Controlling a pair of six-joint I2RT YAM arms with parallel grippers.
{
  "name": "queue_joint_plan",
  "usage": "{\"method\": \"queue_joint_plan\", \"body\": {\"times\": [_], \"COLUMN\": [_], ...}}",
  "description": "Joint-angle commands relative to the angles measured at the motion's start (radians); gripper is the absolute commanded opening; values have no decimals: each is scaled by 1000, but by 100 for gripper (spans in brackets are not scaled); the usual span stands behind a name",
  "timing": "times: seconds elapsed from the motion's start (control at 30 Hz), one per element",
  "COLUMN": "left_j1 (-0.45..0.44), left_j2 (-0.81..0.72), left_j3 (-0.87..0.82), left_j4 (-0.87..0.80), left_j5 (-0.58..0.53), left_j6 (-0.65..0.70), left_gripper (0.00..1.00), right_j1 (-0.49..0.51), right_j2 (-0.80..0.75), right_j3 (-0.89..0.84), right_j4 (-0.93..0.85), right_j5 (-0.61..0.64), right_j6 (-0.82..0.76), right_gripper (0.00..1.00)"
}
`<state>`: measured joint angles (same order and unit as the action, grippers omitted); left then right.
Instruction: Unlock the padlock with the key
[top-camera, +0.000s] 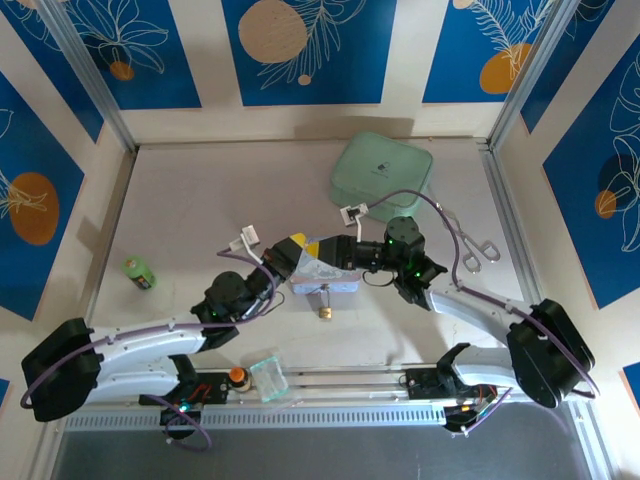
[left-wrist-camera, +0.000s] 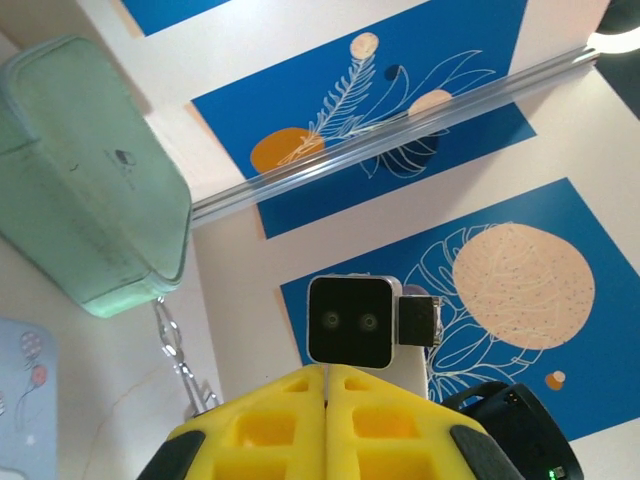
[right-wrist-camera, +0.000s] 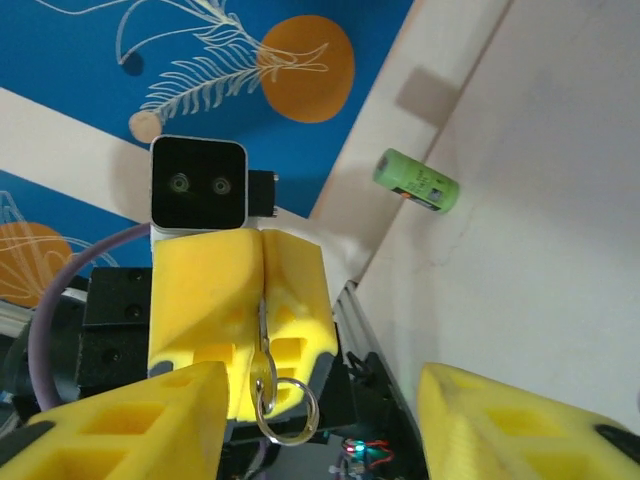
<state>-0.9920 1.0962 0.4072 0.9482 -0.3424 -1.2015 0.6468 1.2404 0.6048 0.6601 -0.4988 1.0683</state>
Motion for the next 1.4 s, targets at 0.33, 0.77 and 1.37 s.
{"method": "queue_joint_plan", "body": {"times": [0.33, 0.77, 1.37], "left_j1": [8, 7, 12], "left_j2": [13, 48, -52], "left_j3": [10, 5, 17], "left_j4": [93, 119, -127], "left_j5": [-48, -76, -128], "left_j6": [26, -8, 30], "left_gripper": [0, 0, 86], "right_j1": [-2, -10, -58], "right_j2": [16, 47, 22], "right_j3": [-5, -15, -2], "right_j4": [169, 195, -26], "right_j5": [-11, -11, -45], "right_j6": [82, 102, 16], "right_gripper": [28, 10, 0]}}
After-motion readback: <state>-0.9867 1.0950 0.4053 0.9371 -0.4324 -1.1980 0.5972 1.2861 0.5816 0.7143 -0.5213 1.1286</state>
